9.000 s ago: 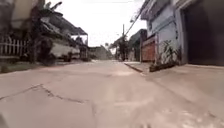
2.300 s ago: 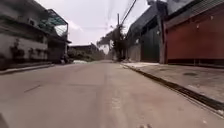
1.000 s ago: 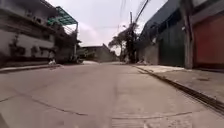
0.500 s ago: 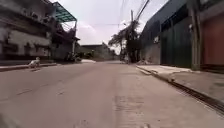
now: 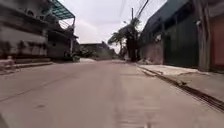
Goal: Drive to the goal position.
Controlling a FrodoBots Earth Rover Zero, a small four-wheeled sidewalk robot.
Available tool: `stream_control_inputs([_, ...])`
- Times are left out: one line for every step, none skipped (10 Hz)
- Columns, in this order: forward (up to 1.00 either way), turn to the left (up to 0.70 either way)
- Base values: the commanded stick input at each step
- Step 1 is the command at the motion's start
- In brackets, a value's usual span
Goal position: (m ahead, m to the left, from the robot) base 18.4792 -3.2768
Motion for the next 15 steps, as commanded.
stream_control_inputs([1.00,0.02])
stream_control_inputs([1.00,0.02])
stream_control_inputs([1.00,0.02])
stream_control_inputs([1.00,0.02])
stream_control_inputs([1.00,0.02])
stream_control_inputs([1.00,0.02])
stream_control_inputs([1.00,0.02])
stream_control_inputs([1.00,0.02])
stream_control_inputs([1.00,0.02])
stream_control_inputs([1.00,0.02])
stream_control_inputs([1.00,0.02])
stream_control_inputs([1.00,0.02])
stream_control_inputs([1.00,0.02])
stream_control_inputs([1.00,0.02])
stream_control_inputs([1.00,0.02])
